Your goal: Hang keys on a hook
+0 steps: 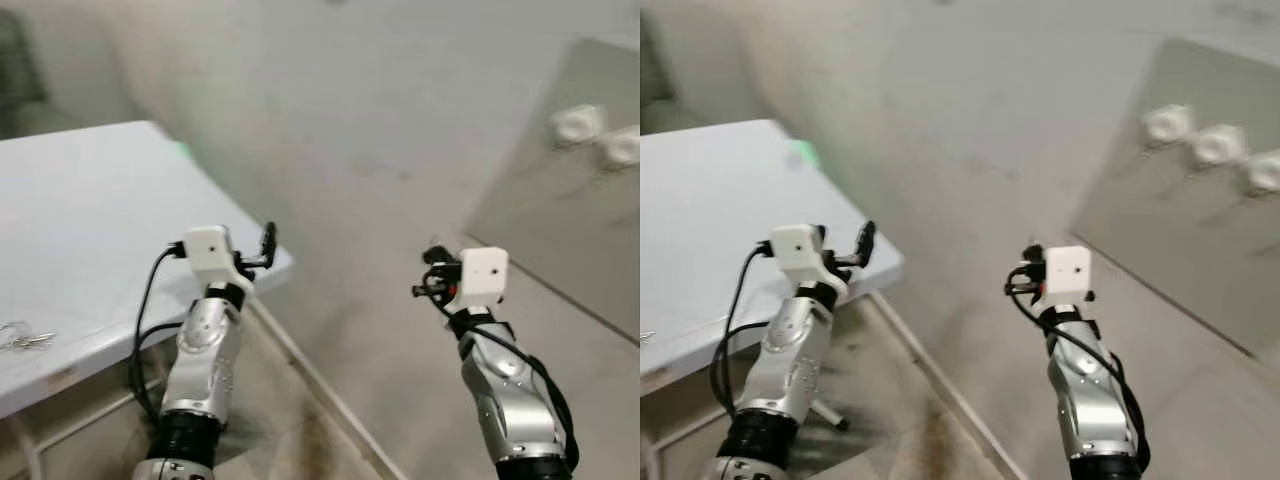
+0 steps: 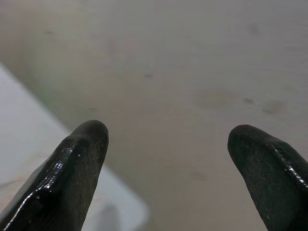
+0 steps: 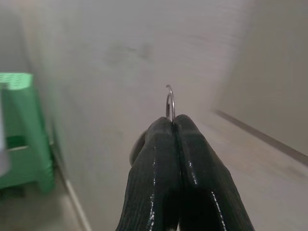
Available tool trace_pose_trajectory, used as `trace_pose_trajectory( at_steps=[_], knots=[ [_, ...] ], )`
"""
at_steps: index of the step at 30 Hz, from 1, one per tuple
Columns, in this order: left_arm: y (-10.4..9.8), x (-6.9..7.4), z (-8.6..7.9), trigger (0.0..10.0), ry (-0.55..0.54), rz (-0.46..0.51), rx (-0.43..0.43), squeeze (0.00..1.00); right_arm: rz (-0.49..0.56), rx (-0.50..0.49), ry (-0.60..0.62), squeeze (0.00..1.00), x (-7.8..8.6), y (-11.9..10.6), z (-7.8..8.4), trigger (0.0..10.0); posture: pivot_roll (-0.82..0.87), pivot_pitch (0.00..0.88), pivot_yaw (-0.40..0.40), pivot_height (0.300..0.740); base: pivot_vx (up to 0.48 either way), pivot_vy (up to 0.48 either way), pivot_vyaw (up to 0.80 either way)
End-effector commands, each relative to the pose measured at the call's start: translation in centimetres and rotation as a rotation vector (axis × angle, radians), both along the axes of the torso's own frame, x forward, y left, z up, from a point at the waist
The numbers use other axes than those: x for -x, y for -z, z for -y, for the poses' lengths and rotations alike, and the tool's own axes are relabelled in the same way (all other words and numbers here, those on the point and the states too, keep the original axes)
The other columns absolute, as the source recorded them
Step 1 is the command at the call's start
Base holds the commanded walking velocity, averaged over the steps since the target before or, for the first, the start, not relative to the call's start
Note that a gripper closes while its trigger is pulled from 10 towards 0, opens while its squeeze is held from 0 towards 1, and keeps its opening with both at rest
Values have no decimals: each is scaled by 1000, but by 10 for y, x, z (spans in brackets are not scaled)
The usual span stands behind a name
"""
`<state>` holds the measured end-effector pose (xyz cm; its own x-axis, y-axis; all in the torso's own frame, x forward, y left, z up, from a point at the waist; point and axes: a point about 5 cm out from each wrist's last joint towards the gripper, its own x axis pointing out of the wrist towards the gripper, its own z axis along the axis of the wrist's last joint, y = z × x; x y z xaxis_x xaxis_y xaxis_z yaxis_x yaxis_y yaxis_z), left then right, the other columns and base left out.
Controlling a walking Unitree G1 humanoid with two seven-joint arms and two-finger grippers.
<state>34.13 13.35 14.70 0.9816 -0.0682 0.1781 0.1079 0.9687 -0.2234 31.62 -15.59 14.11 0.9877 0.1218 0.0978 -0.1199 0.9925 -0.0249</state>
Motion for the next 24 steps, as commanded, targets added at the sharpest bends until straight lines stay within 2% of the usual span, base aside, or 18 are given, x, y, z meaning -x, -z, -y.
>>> trace_pose_trajectory(
  at_steps=[1,3,9,13,17,24],
  knots=[
    [-2,0,9,10000,20,1,-7,0,19,13,11,0,-1,-6,4,10000,11,0,-72,740,0,0,-725],
    [-1,1,9,10000,18,-3,-9,0,19,13,6,0,-1,-6,3,10000,11,0,-72,740,0,0,-713],
    [0,3,16,10000,50,-5,-36,0,47,12,-19,0,-1,-10,2,10000,13,0,-73,740,0,0,0],
    [-3,6,22,10000,79,29,-41,0,56,0,-20,0,1,-10,2,10000,12,0,-70,740,0,0,0],
    [0,7,25,10000,96,10,-49,0,39,-3,-11,0,1,-8,2,10000,11,0,-68,740,0,0,0],
    [0,9,27,10000,96,3,-60,0,23,1,-9,0,1,-6,1,10000,10,0,-68,740,0,-69,-688]
  ],
)
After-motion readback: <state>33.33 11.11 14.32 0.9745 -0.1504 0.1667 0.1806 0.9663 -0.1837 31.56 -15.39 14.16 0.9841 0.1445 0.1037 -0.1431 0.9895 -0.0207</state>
